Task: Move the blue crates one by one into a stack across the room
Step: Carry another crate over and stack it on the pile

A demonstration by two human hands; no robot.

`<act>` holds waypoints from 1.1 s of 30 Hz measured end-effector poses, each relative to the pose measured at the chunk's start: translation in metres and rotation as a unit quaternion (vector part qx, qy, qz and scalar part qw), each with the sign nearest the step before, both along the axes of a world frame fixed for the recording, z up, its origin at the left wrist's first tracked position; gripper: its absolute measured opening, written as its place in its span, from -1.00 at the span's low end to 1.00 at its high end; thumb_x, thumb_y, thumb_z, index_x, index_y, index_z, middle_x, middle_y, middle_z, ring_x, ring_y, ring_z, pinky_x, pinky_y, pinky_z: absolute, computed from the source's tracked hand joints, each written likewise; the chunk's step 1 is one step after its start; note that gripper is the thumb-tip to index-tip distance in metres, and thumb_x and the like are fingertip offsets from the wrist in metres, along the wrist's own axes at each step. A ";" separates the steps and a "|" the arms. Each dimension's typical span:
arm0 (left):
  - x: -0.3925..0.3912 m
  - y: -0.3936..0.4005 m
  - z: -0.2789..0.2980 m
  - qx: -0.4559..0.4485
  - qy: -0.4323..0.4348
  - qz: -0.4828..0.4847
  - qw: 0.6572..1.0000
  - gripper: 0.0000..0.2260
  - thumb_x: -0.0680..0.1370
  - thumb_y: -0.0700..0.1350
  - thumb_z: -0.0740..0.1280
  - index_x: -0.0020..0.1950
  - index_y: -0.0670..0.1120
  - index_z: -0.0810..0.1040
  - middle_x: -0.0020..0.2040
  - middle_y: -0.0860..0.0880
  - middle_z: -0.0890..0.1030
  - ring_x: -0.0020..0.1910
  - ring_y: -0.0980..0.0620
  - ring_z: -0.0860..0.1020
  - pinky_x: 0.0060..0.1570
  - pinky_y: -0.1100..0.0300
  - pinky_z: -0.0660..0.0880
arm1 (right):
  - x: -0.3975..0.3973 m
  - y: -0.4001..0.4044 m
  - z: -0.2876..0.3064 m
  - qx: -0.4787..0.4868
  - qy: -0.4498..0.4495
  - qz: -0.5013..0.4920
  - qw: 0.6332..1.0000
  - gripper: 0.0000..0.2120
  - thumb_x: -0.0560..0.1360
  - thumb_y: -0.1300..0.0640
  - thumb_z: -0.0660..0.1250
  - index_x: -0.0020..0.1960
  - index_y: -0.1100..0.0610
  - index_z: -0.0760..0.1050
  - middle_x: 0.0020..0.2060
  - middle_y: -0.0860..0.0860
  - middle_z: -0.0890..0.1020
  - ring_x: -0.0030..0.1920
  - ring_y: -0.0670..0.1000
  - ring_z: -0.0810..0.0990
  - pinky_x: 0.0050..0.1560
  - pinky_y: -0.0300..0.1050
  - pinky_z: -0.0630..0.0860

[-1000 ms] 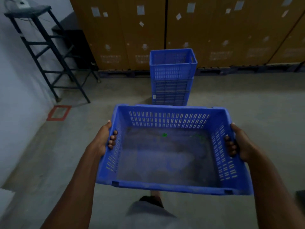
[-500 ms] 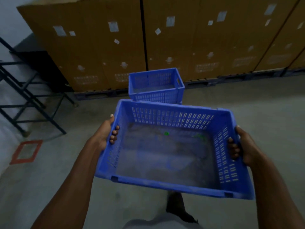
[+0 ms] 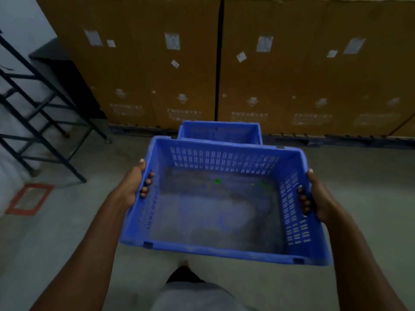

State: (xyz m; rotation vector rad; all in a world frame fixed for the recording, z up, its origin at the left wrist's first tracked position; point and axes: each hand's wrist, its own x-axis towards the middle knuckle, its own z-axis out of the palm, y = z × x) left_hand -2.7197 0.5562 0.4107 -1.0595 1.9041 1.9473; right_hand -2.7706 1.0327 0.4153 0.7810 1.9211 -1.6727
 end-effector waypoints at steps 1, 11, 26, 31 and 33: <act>-0.017 -0.003 -0.002 -0.005 -0.002 0.005 1.000 -0.48 0.65 0.34 0.00 -0.20 -0.06 0.39 -0.44 0.02 0.26 -0.60 0.08 0.15 -0.62 0.32 0.13 | -0.020 -0.006 -0.001 0.008 0.000 0.005 1.000 -0.37 0.53 -0.47 -0.03 -0.27 0.09 0.28 -0.48 0.01 0.24 -0.58 -0.04 0.15 -0.60 -0.24 0.12; -0.213 -0.053 -0.022 -0.006 -0.021 0.000 1.000 -0.49 0.66 0.33 -0.02 -0.20 -0.05 0.36 -0.50 0.05 0.27 -0.63 0.11 0.13 -0.61 0.34 0.09 | -0.216 -0.053 -0.031 0.009 -0.029 0.008 0.999 -0.36 0.51 -0.50 -0.01 -0.28 0.09 0.27 -0.50 0.00 0.22 -0.59 -0.04 0.14 -0.62 -0.22 0.15; -0.411 -0.084 -0.060 -0.061 -0.046 0.000 0.997 -0.48 0.64 0.36 -0.06 -0.19 -0.02 0.36 -0.38 0.00 0.28 -0.52 0.05 0.15 -0.53 0.27 0.11 | -0.412 -0.095 -0.068 0.013 -0.027 0.004 1.000 -0.37 0.52 -0.49 -0.01 -0.27 0.09 0.27 -0.54 -0.01 0.24 -0.61 -0.04 0.16 -0.62 -0.25 0.16; -0.440 -0.081 -0.075 -0.067 -0.057 0.007 0.996 -0.49 0.67 0.32 -0.07 -0.19 -0.03 0.37 -0.37 0.00 0.29 -0.54 0.07 0.17 -0.58 0.35 0.13 | -0.449 -0.098 -0.076 0.015 -0.042 0.008 0.999 -0.37 0.52 -0.49 -0.03 -0.28 0.07 0.26 -0.59 -0.04 0.22 -0.62 -0.05 0.13 -0.62 -0.27 0.12; -0.446 -0.081 -0.079 -0.062 -0.060 0.013 0.996 -0.49 0.67 0.31 -0.08 -0.19 -0.02 0.37 -0.37 0.00 0.29 -0.56 0.08 0.17 -0.58 0.35 0.14 | -0.459 -0.098 -0.077 0.015 -0.049 0.010 0.999 -0.37 0.52 -0.49 -0.03 -0.29 0.08 0.25 -0.60 -0.04 0.22 -0.62 -0.05 0.13 -0.61 -0.29 0.11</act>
